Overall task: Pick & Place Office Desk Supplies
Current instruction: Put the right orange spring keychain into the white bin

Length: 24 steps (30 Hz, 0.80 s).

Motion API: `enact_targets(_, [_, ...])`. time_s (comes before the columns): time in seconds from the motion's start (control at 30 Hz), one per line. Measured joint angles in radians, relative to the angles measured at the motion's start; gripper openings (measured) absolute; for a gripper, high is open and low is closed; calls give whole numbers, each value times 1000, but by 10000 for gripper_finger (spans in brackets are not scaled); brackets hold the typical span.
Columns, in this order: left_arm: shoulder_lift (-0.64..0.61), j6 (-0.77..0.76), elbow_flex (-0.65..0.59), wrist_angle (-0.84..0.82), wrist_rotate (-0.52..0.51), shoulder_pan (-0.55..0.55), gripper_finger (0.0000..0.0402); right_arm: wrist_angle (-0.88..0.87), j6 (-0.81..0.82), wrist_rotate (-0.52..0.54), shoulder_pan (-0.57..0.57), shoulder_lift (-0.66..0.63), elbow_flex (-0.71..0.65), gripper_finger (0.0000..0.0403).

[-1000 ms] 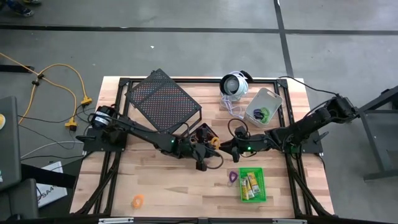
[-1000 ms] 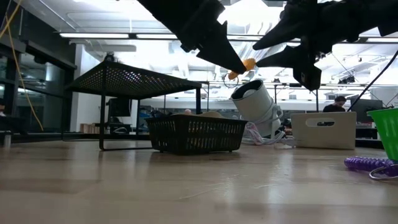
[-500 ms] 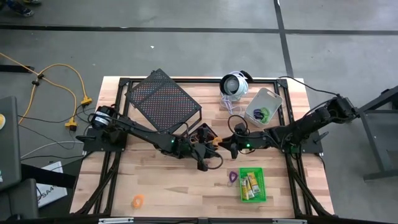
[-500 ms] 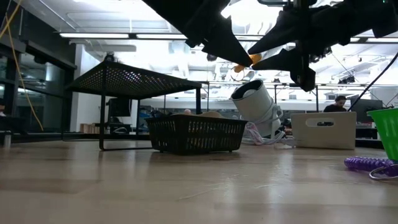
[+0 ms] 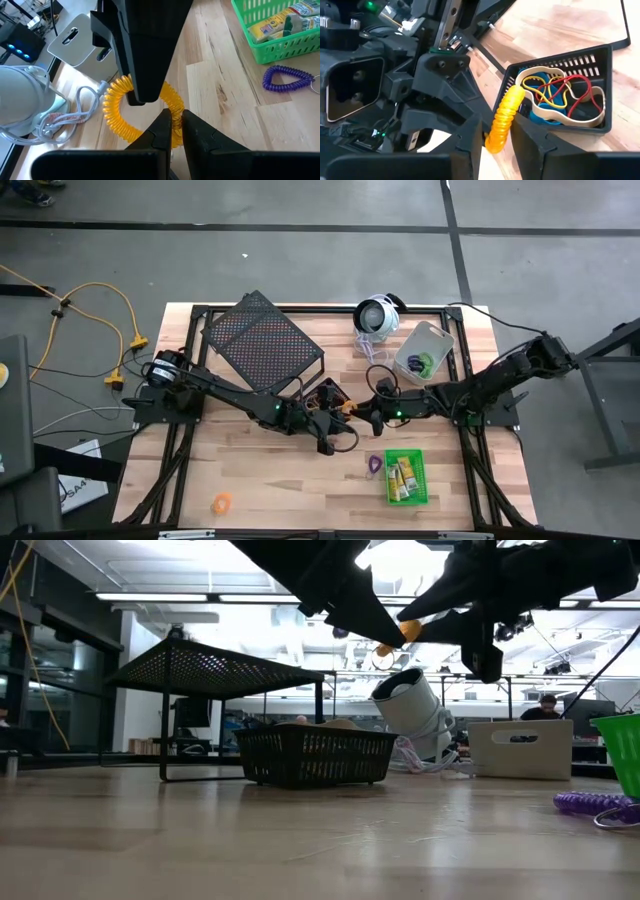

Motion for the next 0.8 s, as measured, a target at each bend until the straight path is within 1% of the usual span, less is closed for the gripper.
enact_targets(0.33, [0, 0, 0, 0, 0, 0, 26, 0, 0, 0, 0, 0, 0, 32])
enact_targets(0.8, [0, 20, 0, 1, 0, 0, 30, -1, 0, 0, 0, 0, 0, 30])
